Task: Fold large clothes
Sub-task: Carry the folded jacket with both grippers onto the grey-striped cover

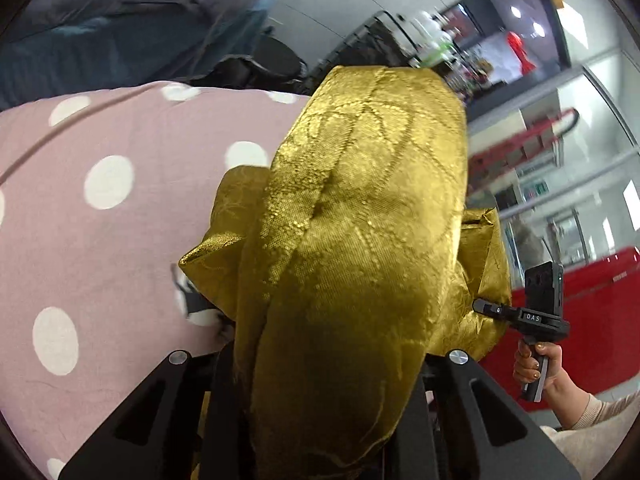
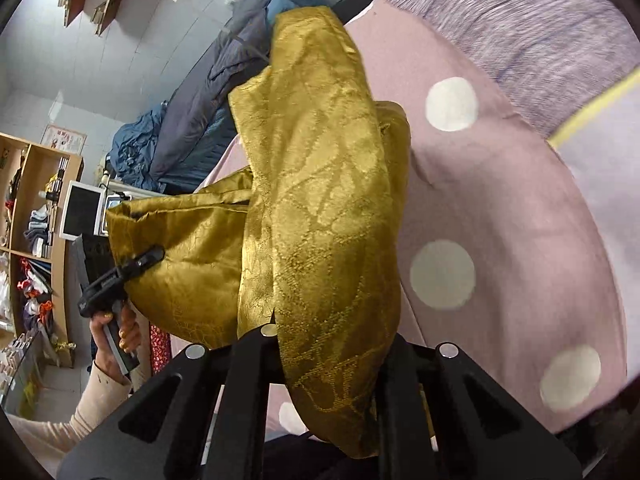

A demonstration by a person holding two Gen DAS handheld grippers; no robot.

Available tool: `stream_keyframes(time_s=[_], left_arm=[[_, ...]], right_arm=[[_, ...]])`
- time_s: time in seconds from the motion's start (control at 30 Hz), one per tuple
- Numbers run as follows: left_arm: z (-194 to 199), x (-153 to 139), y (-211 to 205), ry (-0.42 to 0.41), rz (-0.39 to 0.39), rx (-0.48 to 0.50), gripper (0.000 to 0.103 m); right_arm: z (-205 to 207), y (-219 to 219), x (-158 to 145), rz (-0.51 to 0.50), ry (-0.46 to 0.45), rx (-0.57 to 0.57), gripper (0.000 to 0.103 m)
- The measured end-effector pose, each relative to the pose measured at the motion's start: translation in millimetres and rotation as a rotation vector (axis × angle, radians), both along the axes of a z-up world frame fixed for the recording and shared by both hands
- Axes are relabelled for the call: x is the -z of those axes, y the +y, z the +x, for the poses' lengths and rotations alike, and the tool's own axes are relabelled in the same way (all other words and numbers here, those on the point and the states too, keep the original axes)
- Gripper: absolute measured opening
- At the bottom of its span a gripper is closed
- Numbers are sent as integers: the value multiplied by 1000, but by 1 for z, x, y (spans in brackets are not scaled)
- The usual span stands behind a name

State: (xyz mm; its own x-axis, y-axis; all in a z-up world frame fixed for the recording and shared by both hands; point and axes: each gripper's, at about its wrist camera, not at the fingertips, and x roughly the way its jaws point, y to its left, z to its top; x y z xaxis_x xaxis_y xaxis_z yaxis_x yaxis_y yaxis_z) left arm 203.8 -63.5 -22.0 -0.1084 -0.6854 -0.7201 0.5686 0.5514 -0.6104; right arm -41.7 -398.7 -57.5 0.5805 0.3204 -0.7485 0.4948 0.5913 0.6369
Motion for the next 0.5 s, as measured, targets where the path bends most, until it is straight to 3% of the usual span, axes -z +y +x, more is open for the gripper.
stream_keyframes(time_s=[0.23,0.3,0.33,0.5], left_arm=[[-27,-42,-69,-51,-83,178,18],[-32,-62,-102,-89,-111,214,18],[-36,-68,-97,-118,-117,230,18],[-44,-100,-188,-219,-154,290,18]], right_arm=[[-65,-13,-72,-83,-103,108,10],[-79,-28,-87,-111,-134,142,10],[-88,-41,-96,-121,-152,170,10],[-129,-113,-119,-204,-188,322,10]])
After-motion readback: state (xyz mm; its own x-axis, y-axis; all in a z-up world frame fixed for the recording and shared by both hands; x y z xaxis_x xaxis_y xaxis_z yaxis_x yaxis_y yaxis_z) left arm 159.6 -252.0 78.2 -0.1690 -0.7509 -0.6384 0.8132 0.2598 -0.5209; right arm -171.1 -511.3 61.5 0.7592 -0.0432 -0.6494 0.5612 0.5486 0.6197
